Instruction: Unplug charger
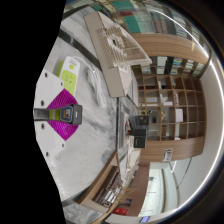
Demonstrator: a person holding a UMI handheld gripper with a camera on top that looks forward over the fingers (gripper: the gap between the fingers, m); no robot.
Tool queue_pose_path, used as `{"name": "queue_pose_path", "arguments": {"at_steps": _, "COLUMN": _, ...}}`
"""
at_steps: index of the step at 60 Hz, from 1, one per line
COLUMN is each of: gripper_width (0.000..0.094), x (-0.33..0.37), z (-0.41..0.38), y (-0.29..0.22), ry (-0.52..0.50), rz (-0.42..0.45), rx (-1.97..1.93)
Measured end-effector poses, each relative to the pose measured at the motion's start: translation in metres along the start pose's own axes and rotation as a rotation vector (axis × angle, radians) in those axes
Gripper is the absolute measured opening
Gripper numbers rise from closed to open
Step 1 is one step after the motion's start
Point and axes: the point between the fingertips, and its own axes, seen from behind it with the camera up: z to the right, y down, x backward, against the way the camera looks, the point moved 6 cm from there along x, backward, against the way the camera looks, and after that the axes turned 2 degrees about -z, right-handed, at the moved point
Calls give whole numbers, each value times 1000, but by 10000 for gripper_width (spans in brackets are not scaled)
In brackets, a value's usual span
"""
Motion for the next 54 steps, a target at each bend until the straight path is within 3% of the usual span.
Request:
{"name": "queue_pose_path", "arguments": {"at_steps": 7, "gripper_width": 108, "x": 65, "z": 29, "y": -104, "ry": 142, "rz": 307, "rx": 54}}
{"name": "queue_pose_path", "arguments": {"at_steps": 13, "gripper_width": 108, "x": 100, "z": 52, "y": -148, "ry": 160, "rz": 365, "rx": 31}}
{"name": "queue_pose_path", "arguments": {"at_steps": 19, "gripper_width": 107, "x": 98, "z": 83, "y": -133, "ry": 194, "rz": 265, "rx": 28}}
{"name": "queue_pose_path", "arguments": {"at_steps": 29, "gripper_width": 110, "x": 62, "z": 102, "y": -26, "ry": 167, "rz": -39, "rx": -24}}
{"name": "queue_pose_path", "arguments": {"at_steps": 34, "gripper_width": 110, "x": 49, "z": 98, "y": 9, "ry": 150, "rz": -133, "rx": -29}}
{"name": "queue_pose_path", "arguments": {"at_steps": 45, "gripper_width": 146, "x": 19, "z": 100, "y": 36, "ry": 147, "rz": -180, "rx": -22}}
{"name": "queue_pose_path", "arguments": {"at_steps": 52, "gripper_width": 283, "x": 10, "z": 104, "y": 32, "ry": 155, "rz": -187, "rx": -26}}
{"name": "queue_pose_path", "arguments": {"at_steps": 53, "gripper_width": 314, "x": 9, "z": 105, "y": 33, "ry": 152, "rz": -194, "rx": -29}}
{"name": "queue_pose_path", "arguments": {"at_steps": 54, "gripper_width": 418, "x": 9, "z": 105, "y": 34, "ry": 150, "rz": -202, "rx": -33}}
